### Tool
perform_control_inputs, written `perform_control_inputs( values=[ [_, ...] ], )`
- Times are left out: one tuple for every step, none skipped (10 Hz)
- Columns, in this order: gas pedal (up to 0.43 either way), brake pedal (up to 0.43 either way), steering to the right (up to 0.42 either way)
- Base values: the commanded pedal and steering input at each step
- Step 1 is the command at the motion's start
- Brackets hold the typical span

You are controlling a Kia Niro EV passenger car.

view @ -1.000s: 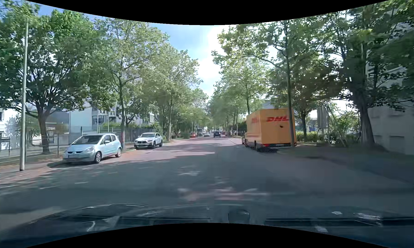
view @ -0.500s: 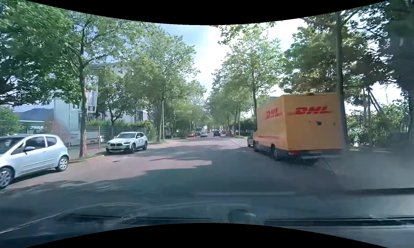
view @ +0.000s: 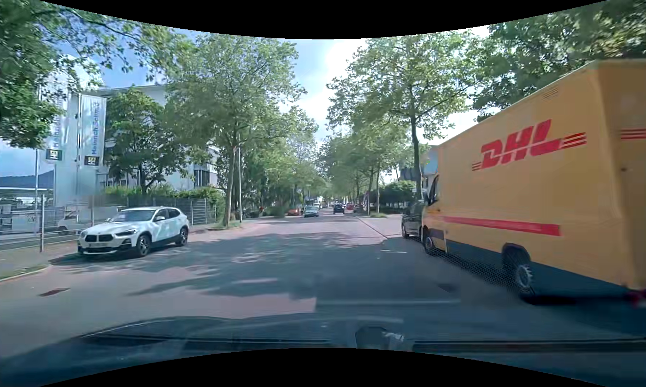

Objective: Follow the waypoints while adhering to traffic rules and regulations

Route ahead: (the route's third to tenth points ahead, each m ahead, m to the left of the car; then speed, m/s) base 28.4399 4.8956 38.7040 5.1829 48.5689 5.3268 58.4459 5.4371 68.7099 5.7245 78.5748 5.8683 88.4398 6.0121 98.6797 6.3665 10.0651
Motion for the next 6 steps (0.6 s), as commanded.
perform_control_inputs(
  values=[
    [0.13, 0.0, -0.004],
    [0.118, 0.0, -0.004],
    [0.11, 0.0, -0.004],
    [0.098, 0.0, -0.004],
    [0.087, 0.0, -0.004],
    [0.079, 0.0, -0.004]
  ],
)
